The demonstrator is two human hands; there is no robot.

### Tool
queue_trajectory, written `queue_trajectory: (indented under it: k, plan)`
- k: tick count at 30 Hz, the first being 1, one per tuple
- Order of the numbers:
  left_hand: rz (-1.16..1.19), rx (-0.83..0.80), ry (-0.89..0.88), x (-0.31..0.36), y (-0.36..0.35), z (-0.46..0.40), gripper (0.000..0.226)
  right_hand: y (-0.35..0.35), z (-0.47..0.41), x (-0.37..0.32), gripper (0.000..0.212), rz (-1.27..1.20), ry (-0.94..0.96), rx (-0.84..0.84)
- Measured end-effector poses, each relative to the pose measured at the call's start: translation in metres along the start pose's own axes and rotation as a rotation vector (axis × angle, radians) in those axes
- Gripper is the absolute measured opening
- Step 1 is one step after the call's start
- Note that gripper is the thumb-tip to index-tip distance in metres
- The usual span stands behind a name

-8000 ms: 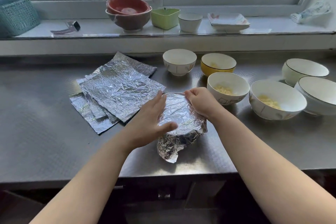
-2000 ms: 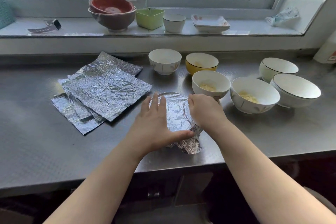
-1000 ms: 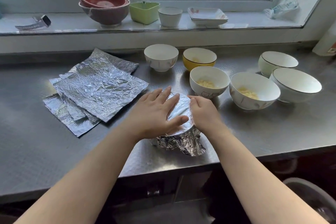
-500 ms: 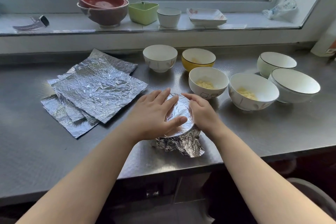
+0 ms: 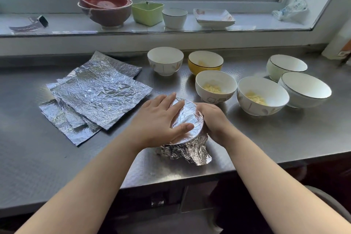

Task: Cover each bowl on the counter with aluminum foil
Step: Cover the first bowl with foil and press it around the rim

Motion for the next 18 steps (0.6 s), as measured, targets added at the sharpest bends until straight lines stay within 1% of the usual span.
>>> queue_trajectory:
  k: [2,4,7,9,11,15,18]
  plan:
    - [-0.007,-0.003,0.000,0.000,0.000,0.000,0.101,0.006,-0.005,-0.013,0.031,0.107,0.015,0.039]
    - [-0.008,-0.008,0.002,0.000,0.000,0.000,0.101,0.008,-0.014,-0.024,0.036,0.230,0.073,0.074]
    - [-0.007,-0.002,-0.003,0.000,0.000,0.000,0.101,-0.009,-0.019,-0.030,0.039,0.418,0.125,-0.031]
    - [0.000,0.005,-0.005,0.000,0.000,0.000,0.102,-0.015,-0.021,-0.022,0.036,0.463,0.127,-0.048]
    - [0.017,0.004,0.009,0.000,0.000,0.000,0.105,-0.014,-0.022,-0.016,0.034,0.389,0.110,-0.035]
    - [0.024,-0.005,0.017,-0.001,-0.001,0.000,0.112,-0.009,-0.021,-0.010,0.033,0.134,-0.009,-0.052]
    - [0.012,-0.005,0.016,-0.001,-0.002,-0.001,0.112,-0.010,-0.026,-0.005,0.028,0.070,-0.057,-0.079]
Point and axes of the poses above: each hand's wrist, its own z-axis away from the middle knuckle, its own y-axis out of the back of the hand, x = y × z, the point moved 3 cm from there along -z, towards the middle knuckle, and after that the axes turned 7 degrees about -z, right-handed, at the moved point
